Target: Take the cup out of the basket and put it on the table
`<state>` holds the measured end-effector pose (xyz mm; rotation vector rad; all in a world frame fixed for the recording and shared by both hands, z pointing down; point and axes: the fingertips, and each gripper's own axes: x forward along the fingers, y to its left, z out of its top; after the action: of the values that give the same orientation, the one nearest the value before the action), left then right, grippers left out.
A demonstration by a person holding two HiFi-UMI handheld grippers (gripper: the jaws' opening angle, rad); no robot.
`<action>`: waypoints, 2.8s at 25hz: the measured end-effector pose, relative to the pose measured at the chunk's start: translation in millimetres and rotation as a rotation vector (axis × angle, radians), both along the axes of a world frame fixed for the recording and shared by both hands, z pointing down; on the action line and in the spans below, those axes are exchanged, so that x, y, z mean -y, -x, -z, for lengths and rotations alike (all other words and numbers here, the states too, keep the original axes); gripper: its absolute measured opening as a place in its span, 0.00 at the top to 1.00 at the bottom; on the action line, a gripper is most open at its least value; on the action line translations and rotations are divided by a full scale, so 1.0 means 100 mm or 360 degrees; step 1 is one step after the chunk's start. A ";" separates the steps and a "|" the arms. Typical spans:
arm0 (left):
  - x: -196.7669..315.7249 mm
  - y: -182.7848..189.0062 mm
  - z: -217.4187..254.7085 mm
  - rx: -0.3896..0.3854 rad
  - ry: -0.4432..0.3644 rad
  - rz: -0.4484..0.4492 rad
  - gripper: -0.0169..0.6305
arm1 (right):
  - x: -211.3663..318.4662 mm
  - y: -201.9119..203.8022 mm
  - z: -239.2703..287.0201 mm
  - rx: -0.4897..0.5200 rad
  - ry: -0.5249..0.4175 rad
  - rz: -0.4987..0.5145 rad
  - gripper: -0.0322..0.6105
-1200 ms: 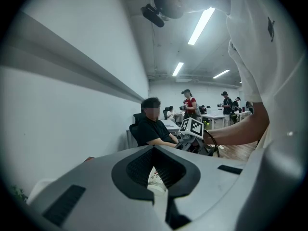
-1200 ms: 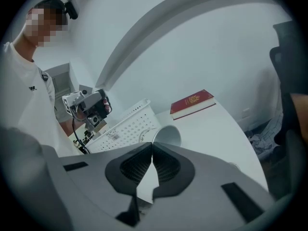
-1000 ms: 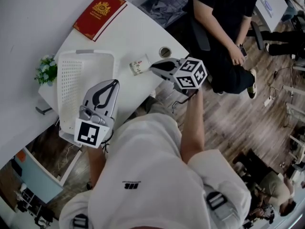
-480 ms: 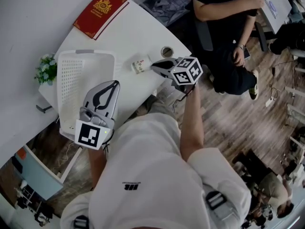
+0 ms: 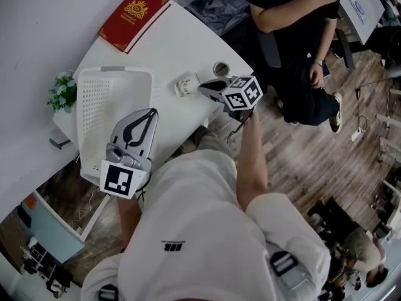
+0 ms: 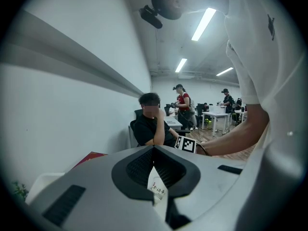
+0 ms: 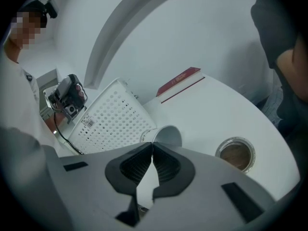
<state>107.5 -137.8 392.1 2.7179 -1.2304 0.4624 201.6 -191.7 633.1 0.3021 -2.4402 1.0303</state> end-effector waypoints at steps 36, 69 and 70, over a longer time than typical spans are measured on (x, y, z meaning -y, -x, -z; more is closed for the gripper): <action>-0.24 0.02 0.16 -0.0027 -0.0069 0.0022 0.96 | -0.20 -0.29 0.40 -0.0068 -0.0286 -0.0186 0.80; -0.73 0.13 0.72 -0.0353 -0.0280 -0.0221 0.96 | -1.23 0.47 3.20 0.0367 -0.1402 -0.0435 0.93; -0.74 0.13 0.73 -0.0351 -0.0284 -0.0223 0.96 | -1.24 0.47 3.21 0.0364 -0.1410 -0.0431 0.93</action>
<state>94.0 -63.4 319.2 2.9196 -1.0761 0.0634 154.3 -68.1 311.7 0.8488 -2.9925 -0.0086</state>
